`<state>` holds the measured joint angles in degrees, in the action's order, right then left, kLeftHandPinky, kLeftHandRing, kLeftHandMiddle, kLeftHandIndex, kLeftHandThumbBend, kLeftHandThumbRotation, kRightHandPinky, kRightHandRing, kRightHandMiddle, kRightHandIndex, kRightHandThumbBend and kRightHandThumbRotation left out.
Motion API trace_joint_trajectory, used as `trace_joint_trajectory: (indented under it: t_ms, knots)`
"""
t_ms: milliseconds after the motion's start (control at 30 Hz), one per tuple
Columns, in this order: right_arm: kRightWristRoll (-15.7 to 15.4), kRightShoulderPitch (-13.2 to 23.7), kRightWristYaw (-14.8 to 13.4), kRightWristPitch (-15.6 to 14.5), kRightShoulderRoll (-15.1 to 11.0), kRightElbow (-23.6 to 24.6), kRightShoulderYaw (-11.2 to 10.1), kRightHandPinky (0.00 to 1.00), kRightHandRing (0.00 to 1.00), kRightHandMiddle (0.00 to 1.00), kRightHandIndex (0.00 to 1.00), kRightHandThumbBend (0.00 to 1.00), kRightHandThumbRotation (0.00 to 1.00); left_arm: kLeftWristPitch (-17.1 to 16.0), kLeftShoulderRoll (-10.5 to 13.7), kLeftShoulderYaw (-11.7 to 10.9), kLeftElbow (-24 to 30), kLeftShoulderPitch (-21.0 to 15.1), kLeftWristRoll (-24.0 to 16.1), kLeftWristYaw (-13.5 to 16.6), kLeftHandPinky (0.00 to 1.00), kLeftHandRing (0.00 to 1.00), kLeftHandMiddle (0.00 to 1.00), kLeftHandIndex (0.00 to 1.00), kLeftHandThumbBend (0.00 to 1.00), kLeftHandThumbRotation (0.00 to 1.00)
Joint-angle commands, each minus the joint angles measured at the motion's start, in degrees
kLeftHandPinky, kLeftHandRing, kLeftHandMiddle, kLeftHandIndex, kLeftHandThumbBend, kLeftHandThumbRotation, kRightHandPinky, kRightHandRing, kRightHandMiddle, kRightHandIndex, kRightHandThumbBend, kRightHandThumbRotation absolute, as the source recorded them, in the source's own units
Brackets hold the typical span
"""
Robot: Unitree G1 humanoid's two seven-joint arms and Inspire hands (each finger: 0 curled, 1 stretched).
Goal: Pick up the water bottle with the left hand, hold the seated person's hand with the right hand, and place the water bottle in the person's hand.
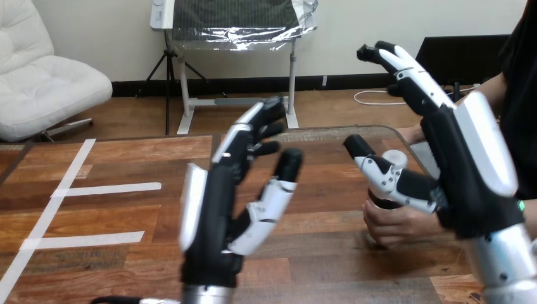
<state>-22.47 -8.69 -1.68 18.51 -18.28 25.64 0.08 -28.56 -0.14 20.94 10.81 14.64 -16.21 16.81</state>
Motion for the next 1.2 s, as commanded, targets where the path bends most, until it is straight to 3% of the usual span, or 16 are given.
trace_joint_trajectory:
  t_ms: [0,533,800,1167]
  knots:
    - [2.8,0.0,-1.3,3.2,2.9,-1.8,1.5,0.78,0.92,0.96,0.89,0.22,0.00,-3.7,-1.4,-2.1,3.2,3.4,-1.1,2.2,0.71,0.79,0.82,0.81,0.39,0.74]
    - [4.8,-4.1,-0.9,6.9,6.9,-4.3,4.8,0.89,0.98,1.00,0.93,0.09,0.00,-6.6,0.0,-5.2,3.7,8.6,-2.6,6.5,0.70,0.76,0.79,0.80,0.33,0.78]
    - [4.0,-4.6,-1.1,9.4,7.4,-6.2,5.5,0.92,0.98,0.98,0.92,0.08,0.00,-7.4,0.3,-5.1,3.8,10.0,-2.4,7.8,0.68,0.75,0.79,0.80,0.30,0.76]
    - [5.0,-4.0,0.1,10.5,7.3,-7.7,6.3,0.93,0.97,0.98,0.91,0.07,0.00,-7.7,0.6,-4.5,3.7,10.9,-1.3,7.9,0.66,0.74,0.78,0.79,0.29,0.69]
